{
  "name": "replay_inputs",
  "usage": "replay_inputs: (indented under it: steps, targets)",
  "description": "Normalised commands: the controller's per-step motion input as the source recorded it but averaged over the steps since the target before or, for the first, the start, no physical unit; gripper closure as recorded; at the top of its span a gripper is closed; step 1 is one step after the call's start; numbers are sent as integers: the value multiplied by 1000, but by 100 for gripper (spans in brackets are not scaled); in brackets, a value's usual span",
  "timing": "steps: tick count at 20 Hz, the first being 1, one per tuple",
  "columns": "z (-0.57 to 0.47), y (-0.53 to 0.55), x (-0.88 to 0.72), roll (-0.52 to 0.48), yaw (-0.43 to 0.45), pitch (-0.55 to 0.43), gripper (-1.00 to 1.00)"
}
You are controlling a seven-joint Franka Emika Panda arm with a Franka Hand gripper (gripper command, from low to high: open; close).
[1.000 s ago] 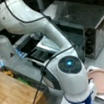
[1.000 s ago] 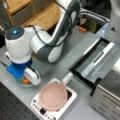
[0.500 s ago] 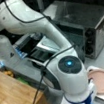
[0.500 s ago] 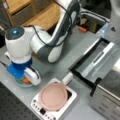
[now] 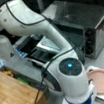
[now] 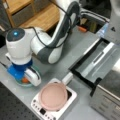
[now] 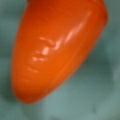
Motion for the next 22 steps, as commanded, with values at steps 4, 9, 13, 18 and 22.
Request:
replay_inputs:
  steps: [4, 9, 13, 18, 22]
  targets:
    - [24, -141, 318, 16, 122, 93, 100]
    - [24, -132, 237, 33, 131, 108, 100]
    - [76, -140, 164, 41, 128, 130, 100]
    - [220, -127, 89, 44, 110, 169, 100]
    - [343, -78, 57, 44, 86, 203, 100]
